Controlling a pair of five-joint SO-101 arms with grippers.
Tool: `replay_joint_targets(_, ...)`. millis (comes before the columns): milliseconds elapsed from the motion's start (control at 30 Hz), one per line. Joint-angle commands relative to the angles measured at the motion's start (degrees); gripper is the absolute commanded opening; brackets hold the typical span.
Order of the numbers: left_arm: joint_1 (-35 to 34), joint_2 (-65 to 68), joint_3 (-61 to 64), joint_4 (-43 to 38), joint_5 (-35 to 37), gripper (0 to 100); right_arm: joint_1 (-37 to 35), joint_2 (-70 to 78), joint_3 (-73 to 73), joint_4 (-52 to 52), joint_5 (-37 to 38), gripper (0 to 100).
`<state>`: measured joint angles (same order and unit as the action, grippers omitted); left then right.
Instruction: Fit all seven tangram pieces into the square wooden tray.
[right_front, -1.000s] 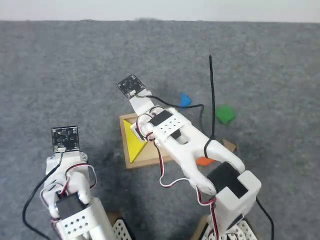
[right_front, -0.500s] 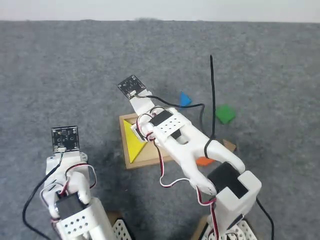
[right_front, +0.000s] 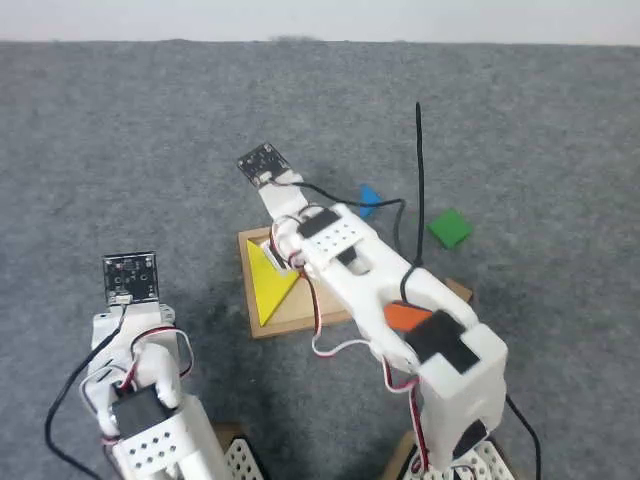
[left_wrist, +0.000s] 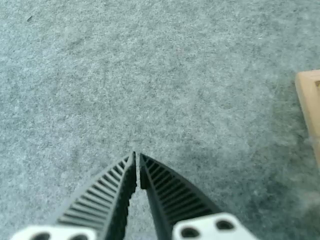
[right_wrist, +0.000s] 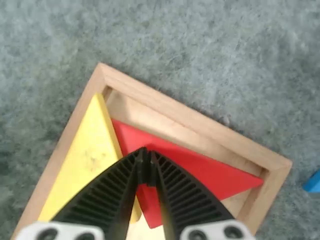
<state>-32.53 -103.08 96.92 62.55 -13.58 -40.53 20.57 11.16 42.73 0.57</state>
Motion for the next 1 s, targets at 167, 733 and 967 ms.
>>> replay_joint_targets(167, 0.0, -0.9, -0.5, 0.2, -0.7, 2, 2.7, 7.3, -12.7, 5.1, -1.2, 0.7)
replay_joint_targets(733, 0.0, -0.9, -0.5, 0.2, -0.7, 2, 4.8, -19.5, 2.5, 4.4, -4.7, 0.9)
replay_joint_targets(967, 0.0, -0.9, -0.5, 0.2, -0.7, 2, 5.1, -44.3, 25.4, -0.4, -4.3, 0.9)
